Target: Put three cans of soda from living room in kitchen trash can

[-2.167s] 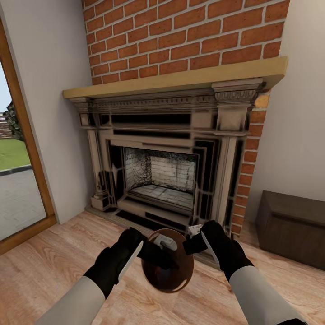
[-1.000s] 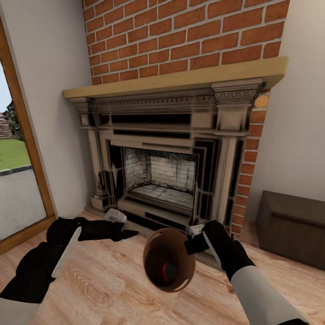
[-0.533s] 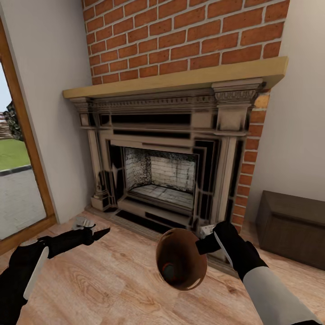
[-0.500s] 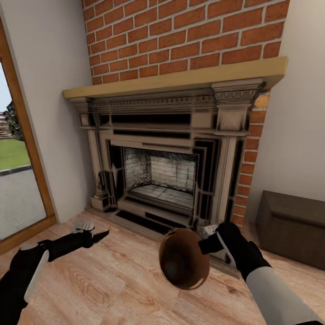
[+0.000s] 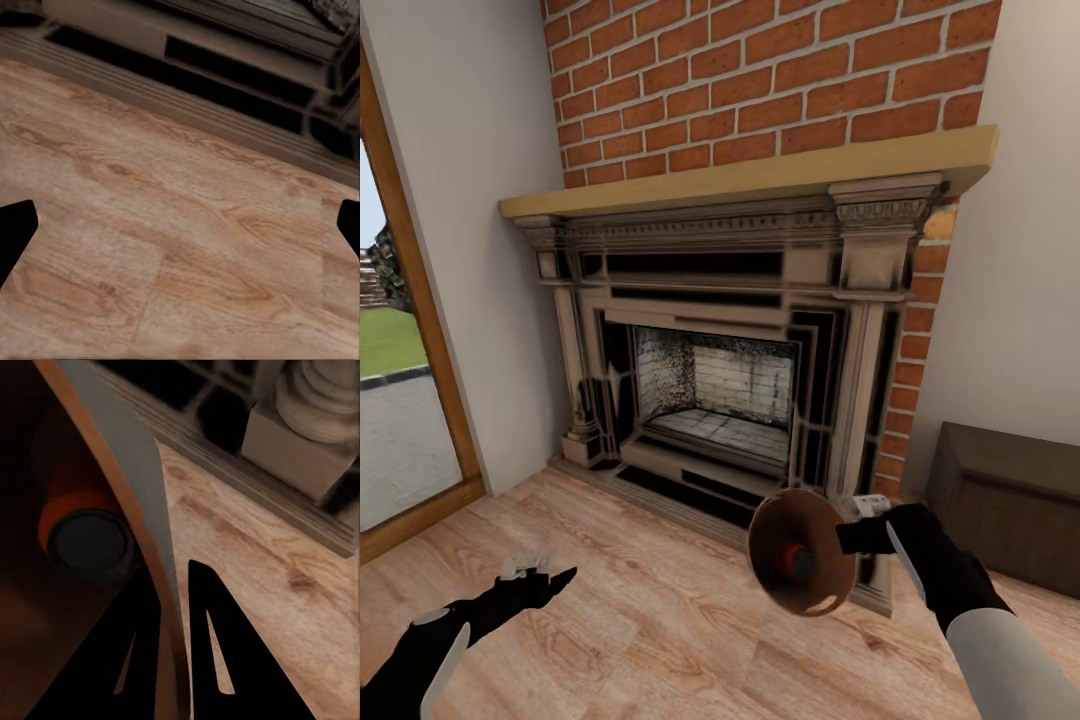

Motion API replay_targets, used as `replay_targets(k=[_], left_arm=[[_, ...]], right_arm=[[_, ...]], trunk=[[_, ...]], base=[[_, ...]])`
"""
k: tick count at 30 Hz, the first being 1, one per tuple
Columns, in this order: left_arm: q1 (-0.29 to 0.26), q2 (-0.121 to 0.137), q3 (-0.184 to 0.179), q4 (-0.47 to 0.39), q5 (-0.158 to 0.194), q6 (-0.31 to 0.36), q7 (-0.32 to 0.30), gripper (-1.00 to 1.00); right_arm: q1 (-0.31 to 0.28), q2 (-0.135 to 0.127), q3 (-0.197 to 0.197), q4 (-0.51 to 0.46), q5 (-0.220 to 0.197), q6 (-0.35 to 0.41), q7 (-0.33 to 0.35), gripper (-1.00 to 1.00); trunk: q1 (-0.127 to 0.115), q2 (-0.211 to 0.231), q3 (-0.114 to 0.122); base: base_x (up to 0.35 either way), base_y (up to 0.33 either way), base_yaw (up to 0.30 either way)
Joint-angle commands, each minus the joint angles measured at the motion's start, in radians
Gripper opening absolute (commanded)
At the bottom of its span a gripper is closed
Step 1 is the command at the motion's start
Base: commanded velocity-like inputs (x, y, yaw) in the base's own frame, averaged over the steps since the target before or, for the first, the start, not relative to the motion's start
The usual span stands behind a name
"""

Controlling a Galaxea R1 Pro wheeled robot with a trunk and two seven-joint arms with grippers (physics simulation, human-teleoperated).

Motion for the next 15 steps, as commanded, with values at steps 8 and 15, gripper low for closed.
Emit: replay_targets(k=[8,15], left_arm=[[0.0,-0.019,0.0,0.033,0.0,-0.036,0.055,1.0],[0.0,-0.03,-0.001,0.033,0.003,-0.038,0.058,1.0]], right_arm=[[0.16,-0.05,-0.104,0.005,-0.01,-0.217,0.021,-1.0],[0.173,-0.055,-0.112,0.006,-0.016,-0.22,0.026,-1.0]], trunk=[[0.0,0.0,0.0],[0.0,0.0,0.0]], base=[[0.0,0.0,0.0],[0.0,0.0,0.0]])
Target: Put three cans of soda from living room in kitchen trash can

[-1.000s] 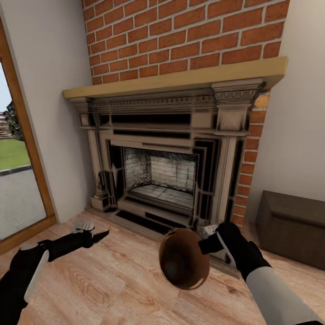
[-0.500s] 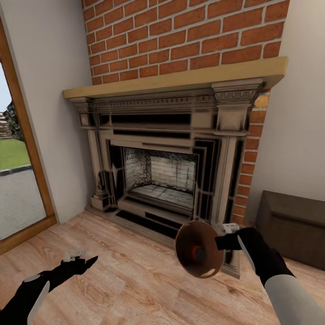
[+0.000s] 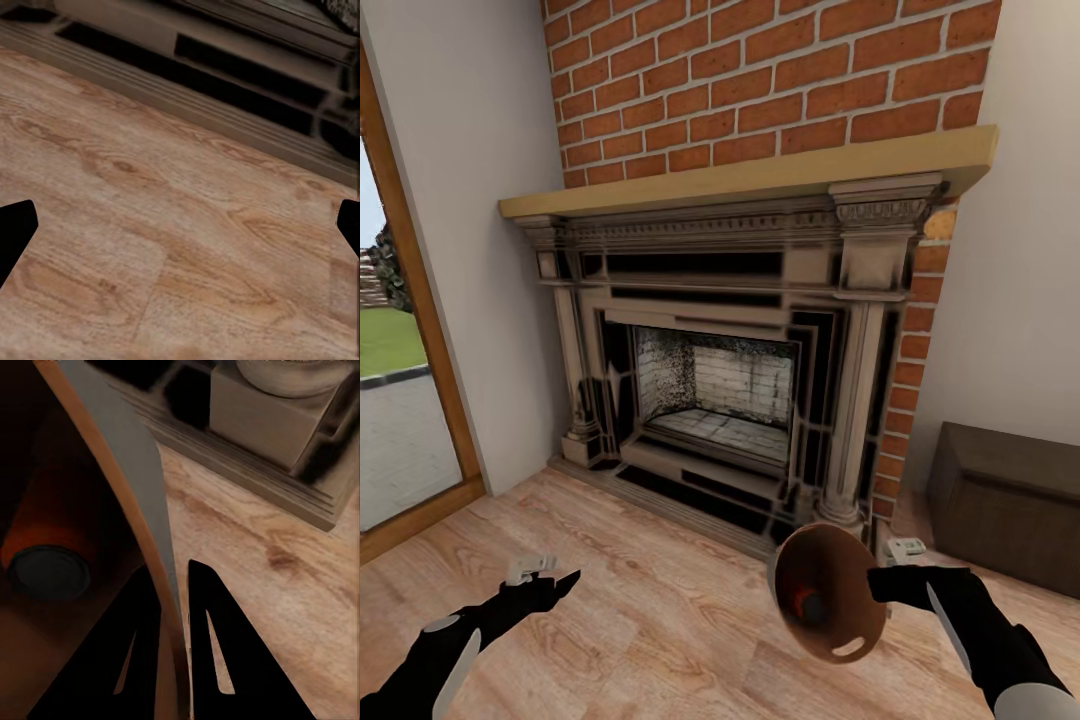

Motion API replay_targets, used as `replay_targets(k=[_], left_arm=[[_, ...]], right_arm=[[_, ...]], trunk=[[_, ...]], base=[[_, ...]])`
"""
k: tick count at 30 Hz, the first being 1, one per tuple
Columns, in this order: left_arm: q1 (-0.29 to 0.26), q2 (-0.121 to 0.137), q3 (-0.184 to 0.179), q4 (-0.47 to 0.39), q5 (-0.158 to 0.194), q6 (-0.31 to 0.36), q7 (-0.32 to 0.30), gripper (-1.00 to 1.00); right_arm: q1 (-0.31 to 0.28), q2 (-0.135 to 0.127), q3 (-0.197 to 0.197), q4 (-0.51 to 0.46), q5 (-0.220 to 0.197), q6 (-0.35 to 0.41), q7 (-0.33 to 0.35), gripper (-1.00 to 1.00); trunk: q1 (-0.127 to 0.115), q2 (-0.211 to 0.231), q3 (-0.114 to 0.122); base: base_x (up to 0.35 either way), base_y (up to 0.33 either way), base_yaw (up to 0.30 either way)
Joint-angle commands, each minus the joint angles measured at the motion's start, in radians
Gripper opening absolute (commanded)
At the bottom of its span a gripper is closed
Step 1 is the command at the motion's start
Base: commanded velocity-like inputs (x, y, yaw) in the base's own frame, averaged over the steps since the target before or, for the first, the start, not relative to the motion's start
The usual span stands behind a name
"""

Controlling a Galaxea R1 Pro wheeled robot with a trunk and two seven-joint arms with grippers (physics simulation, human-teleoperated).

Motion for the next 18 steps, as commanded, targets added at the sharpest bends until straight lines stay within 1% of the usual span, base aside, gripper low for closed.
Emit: replay_targets(k=[1,5,11,15,16,17,18], left_arm=[[0.0,-0.001,0.0,0.0,0.0,0.0,0.0,1.0],[0.0,-0.006,0.0,0.0,0.0,0.0,-0.001,1.0],[0.0,-0.007,0.0,0.0,-0.001,0.0,-0.001,1.0],[0.0,-0.007,-0.001,0.0,-0.003,-0.001,-0.001,1.0],[0.0,-0.008,-0.001,0.0,-0.004,-0.001,0.0,1.0],[0.0,-0.011,-0.002,0.001,-0.005,-0.001,0.0,1.0],[0.0,-0.012,-0.003,0.001,-0.006,-0.002,0.0,1.0]], right_arm=[[0.0,-0.001,-0.002,-0.001,-0.011,0.0,0.005,-1.0],[0.002,-0.002,-0.006,-0.001,-0.011,-0.003,0.023,-1.0],[0.002,-0.002,-0.008,-0.001,-0.011,-0.005,0.031,-1.0],[0.019,-0.003,-0.012,-0.001,-0.011,-0.006,0.033,-1.0],[0.022,-0.003,-0.012,-0.001,-0.011,-0.014,0.033,-1.0],[0.034,-0.004,-0.013,-0.001,-0.011,-0.053,0.04,-1.0],[0.039,-0.004,-0.013,-0.001,-0.011,-0.069,0.045,-1.0]], trunk=[[0.0,0.0,0.0],[0.0,0.0,0.0],[0.0,0.0,0.0],[0.0,0.0,0.0],[0.0,0.0,0.0],[0.0,0.0,0.0],[0.0,0.0,0.0]], base=[[0.0,0.0,0.0],[0.0,0.0,0.0],[0.0,0.0,0.0],[0.0,0.0,0.0],[0.0,0.0,0.0],[0.0,0.0,0.0],[0.0,0.0,0.0]])
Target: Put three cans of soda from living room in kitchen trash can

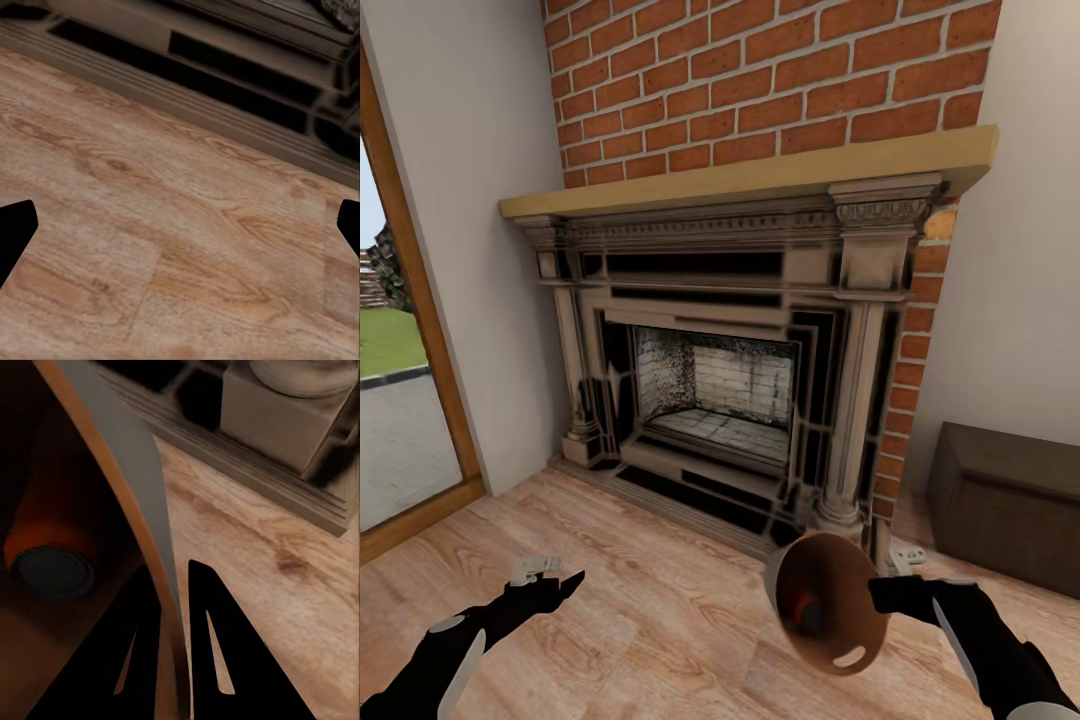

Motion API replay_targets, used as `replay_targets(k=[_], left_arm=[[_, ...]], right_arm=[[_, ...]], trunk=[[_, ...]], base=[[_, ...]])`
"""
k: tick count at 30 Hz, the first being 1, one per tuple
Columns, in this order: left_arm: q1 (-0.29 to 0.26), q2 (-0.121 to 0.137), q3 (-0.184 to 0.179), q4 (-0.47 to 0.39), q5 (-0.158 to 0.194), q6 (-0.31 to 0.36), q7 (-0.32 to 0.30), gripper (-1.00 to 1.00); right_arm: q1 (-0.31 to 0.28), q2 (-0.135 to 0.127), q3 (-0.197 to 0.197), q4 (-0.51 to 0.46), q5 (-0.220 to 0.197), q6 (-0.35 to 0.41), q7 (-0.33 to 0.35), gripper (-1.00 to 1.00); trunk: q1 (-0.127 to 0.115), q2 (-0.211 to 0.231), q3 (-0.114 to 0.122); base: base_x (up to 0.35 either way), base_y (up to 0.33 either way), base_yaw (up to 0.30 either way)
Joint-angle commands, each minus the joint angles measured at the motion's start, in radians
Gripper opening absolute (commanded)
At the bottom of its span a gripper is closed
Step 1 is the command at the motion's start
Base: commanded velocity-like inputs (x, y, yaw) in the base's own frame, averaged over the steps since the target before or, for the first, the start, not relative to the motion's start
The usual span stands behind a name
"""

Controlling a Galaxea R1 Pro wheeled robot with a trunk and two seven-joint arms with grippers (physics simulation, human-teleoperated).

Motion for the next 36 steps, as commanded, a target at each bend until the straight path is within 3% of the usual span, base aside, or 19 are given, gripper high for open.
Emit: replay_targets(k=[1,8,11,17,25,36], left_arm=[[0.0,-0.002,-0.002,0.001,0.0,0.0,0.0,1.0],[0.001,-0.007,-0.035,0.004,0.001,-0.005,0.029,1.0],[0.001,-0.01,-0.05,0.017,-0.001,-0.041,0.056,1.0],[0.001,-0.011,-0.092,0.07,0.001,-0.092,0.097,1.0],[0.002,-0.012,-0.103,0.084,0.003,-0.165,0.107,1.0],[0.003,-0.03,-0.104,0.091,0.003,-0.182,0.121,1.0]], right_arm=[[0.004,0.0,-0.001,-0.001,-0.015,-0.013,0.01,-1.0],[0.023,-0.001,-0.003,0.0,-0.016,-0.069,0.034,-1.0],[0.029,-0.001,-0.003,0.0,-0.015,-0.101,0.036,-1.0],[0.063,-0.001,-0.039,0.0,-0.015,-0.176,0.038,-1.0],[0.097,-0.001,-0.064,0.018,-0.015,-0.262,0.038,-1.0],[0.107,0.003,-0.066,0.025,-0.015,-0.303,0.031,-1.0]], trunk=[[0.0,0.0,0.0],[0.0,0.0,0.0],[0.0,0.0,0.0],[0.0,0.0,0.0],[0.0,0.0,0.0],[0.0,0.0,0.0]], base=[[0.0,0.0,0.0],[0.0,0.0,0.0],[0.0,0.0,0.0],[0.003,0.0,0.0],[0.049,0.0,0.0],[0.004,0.0,0.135]])
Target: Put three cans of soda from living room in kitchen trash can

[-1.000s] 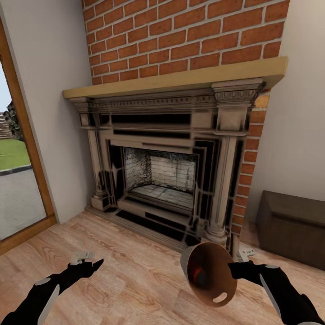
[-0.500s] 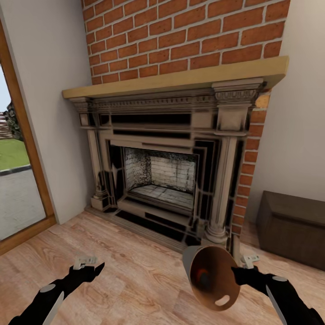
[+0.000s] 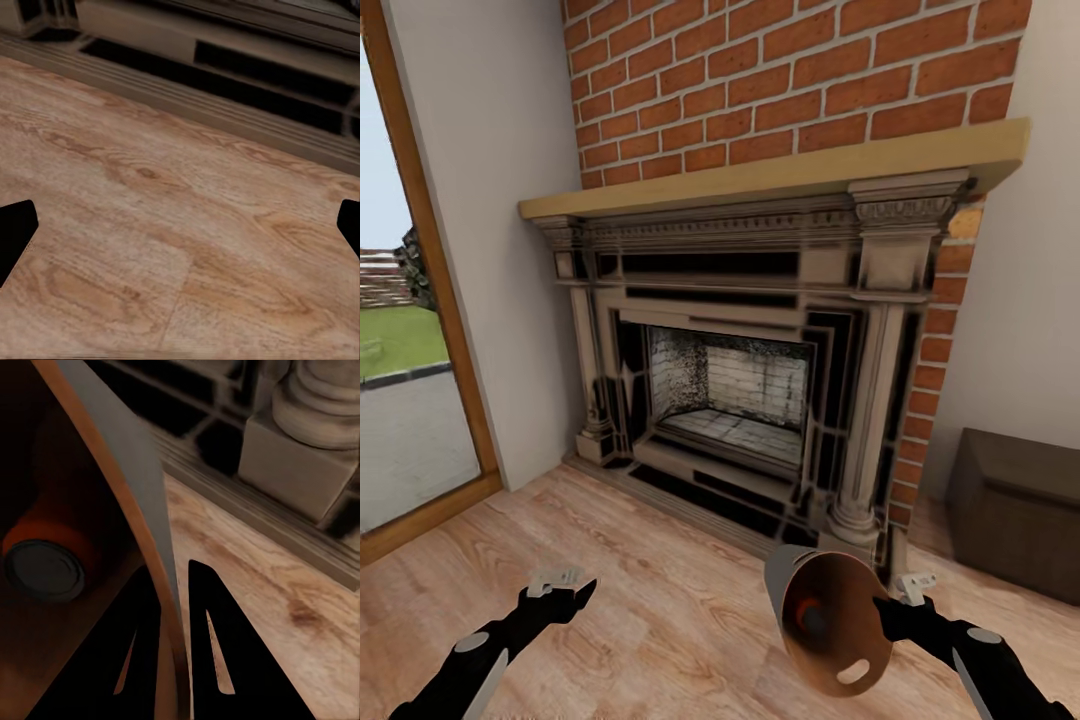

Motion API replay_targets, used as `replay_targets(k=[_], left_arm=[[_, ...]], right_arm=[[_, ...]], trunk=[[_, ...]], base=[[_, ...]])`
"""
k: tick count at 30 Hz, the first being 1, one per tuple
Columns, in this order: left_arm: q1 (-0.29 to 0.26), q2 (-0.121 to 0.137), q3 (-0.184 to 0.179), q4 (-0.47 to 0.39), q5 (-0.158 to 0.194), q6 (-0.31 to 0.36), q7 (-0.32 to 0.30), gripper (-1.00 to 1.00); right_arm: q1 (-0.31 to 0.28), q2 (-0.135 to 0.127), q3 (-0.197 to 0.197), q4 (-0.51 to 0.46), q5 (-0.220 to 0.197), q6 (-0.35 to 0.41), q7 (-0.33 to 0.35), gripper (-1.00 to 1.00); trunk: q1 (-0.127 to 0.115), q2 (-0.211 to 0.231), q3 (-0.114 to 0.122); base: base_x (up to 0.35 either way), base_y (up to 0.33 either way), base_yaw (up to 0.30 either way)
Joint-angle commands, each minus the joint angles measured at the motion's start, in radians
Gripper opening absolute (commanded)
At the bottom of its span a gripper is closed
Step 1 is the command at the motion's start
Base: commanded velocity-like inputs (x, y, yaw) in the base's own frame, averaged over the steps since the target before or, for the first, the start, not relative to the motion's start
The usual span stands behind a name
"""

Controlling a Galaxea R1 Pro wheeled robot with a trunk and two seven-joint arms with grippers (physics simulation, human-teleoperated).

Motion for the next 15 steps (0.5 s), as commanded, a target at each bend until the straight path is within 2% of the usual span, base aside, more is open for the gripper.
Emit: replay_targets(k=[1,15], left_arm=[[0.0,-0.001,0.0,0.0,0.0,0.0,0.004,1.0],[0.0,-0.012,-0.001,0.0,-0.001,-0.001,0.03,1.0]], right_arm=[[-0.001,0.0,-0.001,-0.001,-0.013,0.002,0.004,-1.0],[0.0,0.002,-0.001,0.002,-0.013,-0.001,-0.003,-1.0]], trunk=[[0.0,0.0,0.0],[0.0,0.0,0.0]], base=[[0.0,0.0,0.231],[0.0,0.0,0.243]])
